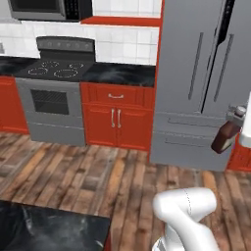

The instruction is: Collect the paprika, ketchup, and shaker from the cabinet and place them next to the stove.

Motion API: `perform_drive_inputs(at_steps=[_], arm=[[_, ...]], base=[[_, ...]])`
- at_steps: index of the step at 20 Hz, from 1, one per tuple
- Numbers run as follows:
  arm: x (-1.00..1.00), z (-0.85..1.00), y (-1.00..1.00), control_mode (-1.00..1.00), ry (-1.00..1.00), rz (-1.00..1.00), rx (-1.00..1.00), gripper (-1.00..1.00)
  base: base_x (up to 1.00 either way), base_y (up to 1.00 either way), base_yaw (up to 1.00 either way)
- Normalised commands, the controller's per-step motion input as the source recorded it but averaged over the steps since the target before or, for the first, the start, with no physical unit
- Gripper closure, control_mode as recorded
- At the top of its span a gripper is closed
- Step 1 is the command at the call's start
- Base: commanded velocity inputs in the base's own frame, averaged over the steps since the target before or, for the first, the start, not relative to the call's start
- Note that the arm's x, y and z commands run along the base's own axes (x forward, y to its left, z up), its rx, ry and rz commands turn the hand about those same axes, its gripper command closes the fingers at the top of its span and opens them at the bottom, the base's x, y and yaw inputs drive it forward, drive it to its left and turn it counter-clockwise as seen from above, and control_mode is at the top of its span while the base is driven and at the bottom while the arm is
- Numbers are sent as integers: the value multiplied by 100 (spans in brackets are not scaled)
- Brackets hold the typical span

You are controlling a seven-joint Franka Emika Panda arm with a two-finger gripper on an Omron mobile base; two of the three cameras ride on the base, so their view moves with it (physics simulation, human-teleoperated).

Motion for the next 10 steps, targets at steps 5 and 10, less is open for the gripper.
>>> perform_drive_inputs(at_steps=[5,10], arm=[[0,0,0,100,0,0,0,100],[0,0,0,100,0,0,0,100]], base=[[100,1,22],[100,15,17]])
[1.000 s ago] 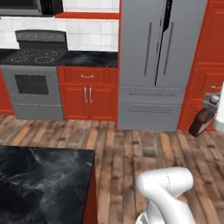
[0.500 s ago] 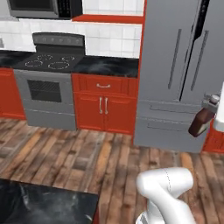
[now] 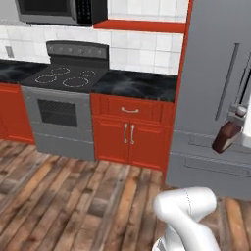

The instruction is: Collect the paprika, ketchup, and shaker from the cabinet and place them next to the stove.

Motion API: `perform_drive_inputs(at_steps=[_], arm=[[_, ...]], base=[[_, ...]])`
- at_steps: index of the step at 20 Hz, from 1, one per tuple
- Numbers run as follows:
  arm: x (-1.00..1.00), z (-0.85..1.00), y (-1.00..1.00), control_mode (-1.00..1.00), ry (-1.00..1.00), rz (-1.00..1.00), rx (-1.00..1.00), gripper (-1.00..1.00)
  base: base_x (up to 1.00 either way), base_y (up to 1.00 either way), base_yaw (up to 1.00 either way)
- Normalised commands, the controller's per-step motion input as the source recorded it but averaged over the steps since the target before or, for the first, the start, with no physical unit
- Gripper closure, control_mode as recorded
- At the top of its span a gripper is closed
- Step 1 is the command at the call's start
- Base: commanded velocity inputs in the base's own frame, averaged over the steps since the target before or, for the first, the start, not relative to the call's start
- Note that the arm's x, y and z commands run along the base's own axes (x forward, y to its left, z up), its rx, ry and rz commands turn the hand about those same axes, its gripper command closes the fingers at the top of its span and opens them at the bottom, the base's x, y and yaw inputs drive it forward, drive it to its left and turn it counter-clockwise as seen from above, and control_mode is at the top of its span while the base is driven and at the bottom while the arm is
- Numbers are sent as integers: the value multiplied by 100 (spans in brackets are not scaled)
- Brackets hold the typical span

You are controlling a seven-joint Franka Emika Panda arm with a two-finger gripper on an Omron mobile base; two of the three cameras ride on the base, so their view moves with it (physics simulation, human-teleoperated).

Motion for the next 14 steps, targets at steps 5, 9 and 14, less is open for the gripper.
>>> perform_drive_inputs(at_steps=[5,9,14], arm=[[0,0,0,100,0,0,0,100],[0,0,0,100,0,0,0,100],[0,0,0,100,0,0,0,100]], base=[[100,44,9],[100,68,4],[100,82,0]])
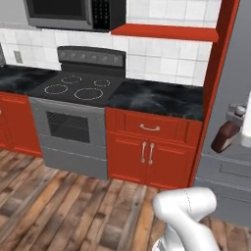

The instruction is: Collect the paprika, ketchup, and shaker from the cabinet and place them next to the stove.

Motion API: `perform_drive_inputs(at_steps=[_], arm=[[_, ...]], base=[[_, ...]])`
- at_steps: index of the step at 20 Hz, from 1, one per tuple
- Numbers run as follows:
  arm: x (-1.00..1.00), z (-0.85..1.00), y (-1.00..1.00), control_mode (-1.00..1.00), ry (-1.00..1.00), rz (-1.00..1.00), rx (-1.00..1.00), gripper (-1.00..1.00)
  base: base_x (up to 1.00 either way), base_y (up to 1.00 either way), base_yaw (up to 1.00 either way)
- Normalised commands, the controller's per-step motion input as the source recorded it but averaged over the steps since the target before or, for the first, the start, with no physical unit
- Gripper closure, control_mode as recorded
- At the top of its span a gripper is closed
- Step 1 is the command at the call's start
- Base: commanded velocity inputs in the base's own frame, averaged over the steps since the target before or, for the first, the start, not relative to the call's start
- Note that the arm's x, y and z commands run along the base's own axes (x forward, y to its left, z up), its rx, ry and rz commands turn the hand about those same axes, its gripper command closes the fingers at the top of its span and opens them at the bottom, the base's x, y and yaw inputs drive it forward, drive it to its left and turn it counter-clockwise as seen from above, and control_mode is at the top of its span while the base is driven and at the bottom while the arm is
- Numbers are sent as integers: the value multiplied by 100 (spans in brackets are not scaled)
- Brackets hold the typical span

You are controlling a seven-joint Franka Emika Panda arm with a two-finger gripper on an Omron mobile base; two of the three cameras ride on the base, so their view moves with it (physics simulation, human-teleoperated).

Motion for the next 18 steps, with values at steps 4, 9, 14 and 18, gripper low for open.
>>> perform_drive_inputs(at_steps=[4,9,14,18], arm=[[0,0,0,100,0,0,0,100],[0,0,0,100,0,0,0,100],[0,0,0,100,0,0,0,100],[0,0,0,100,0,0,0,100]], base=[[100,81,0],[100,89,-1],[100,100,-3],[94,100,-6]])
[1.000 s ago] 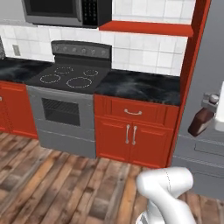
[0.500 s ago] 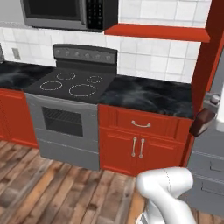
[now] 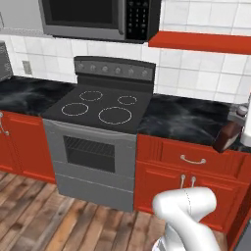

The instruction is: Collect the paprika, ketchup, and shaker from the cabinet and place them next to the stove.

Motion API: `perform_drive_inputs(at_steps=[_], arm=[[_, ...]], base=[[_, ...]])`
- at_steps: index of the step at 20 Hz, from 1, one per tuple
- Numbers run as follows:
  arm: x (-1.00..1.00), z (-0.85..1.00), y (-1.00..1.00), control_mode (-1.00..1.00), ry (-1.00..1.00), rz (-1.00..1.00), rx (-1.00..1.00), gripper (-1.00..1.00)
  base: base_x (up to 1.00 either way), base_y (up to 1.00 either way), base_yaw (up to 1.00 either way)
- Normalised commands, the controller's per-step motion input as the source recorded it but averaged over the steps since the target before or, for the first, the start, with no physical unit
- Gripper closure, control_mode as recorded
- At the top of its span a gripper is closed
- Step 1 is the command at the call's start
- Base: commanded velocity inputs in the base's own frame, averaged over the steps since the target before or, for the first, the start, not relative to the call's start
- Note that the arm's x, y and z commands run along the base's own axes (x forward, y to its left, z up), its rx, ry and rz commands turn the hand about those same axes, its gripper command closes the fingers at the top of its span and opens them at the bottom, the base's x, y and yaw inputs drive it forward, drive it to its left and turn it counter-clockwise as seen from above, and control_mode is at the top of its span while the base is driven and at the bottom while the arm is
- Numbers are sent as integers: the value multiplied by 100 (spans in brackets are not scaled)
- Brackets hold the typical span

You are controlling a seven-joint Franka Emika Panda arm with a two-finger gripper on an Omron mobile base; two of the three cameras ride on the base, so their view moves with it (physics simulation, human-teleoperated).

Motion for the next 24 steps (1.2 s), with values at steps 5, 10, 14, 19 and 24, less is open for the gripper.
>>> perform_drive_inputs(at_steps=[5,10,14,19,24], arm=[[0,0,0,100,0,0,0,100],[0,0,0,100,0,0,0,100],[0,0,0,100,0,0,0,100],[0,0,0,100,0,0,0,100],[0,0,0,100,0,0,0,100]], base=[[83,100,-9],[79,100,-11],[84,100,-20],[80,100,-26],[92,100,-24]])
